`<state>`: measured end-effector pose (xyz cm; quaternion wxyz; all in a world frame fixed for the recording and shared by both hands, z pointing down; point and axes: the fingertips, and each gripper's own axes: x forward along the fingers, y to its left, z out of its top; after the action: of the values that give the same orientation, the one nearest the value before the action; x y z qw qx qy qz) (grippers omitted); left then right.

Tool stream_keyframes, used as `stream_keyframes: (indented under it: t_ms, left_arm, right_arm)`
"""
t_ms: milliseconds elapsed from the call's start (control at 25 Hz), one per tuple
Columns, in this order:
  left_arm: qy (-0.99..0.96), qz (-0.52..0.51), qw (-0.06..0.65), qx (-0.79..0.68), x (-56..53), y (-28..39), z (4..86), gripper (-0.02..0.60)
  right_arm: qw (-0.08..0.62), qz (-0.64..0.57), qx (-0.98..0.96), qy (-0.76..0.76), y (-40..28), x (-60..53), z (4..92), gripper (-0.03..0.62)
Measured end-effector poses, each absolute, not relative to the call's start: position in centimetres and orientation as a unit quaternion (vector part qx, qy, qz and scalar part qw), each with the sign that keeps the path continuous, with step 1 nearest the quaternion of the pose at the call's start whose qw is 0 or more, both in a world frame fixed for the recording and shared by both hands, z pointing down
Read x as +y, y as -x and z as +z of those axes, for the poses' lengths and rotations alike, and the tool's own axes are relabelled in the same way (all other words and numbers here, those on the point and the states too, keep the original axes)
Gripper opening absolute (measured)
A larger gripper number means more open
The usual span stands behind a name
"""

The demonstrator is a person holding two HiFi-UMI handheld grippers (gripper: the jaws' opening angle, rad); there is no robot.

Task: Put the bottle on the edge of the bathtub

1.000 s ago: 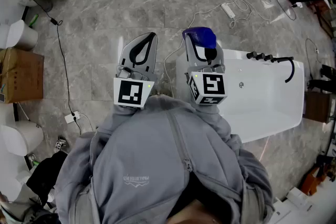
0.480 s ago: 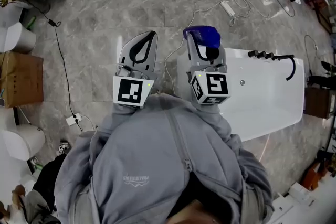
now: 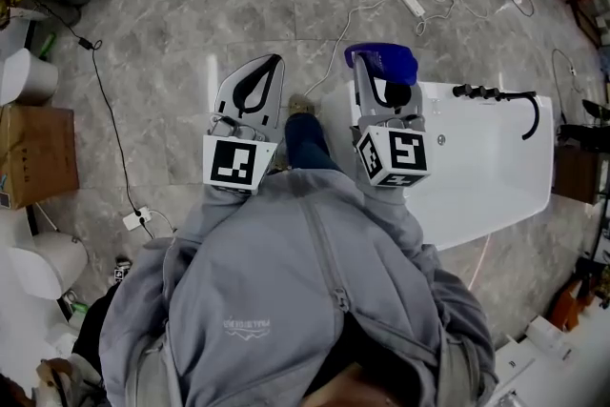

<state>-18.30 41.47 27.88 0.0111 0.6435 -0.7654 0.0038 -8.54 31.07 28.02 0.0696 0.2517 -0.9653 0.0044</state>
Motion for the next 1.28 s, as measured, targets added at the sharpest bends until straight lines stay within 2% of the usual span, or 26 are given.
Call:
stream_keyframes:
  t_ms: [360,840,1280]
  left_arm:
    - [-0.635,-0.002,0.018,-0.772,37.8,22.2,28.8,0.006]
    - [-0.636,-0.002,0.017,-0.772,26.5,28.2,28.1,0.006]
    - [-0.663,0.007,0.006,-0.749,16.2,29.6,27.2,0.006]
  right_arm:
    - [0.07,0.004,-0.969,-0.236,12.6,27.7,28.5,0.161]
    - [0.07,-0.003,-0.973,-0.221,19.3,16.6,28.1,0.161]
    - [0.067,-0.002,-0.967,-0.245,20.2,7.2,28.1,0.161]
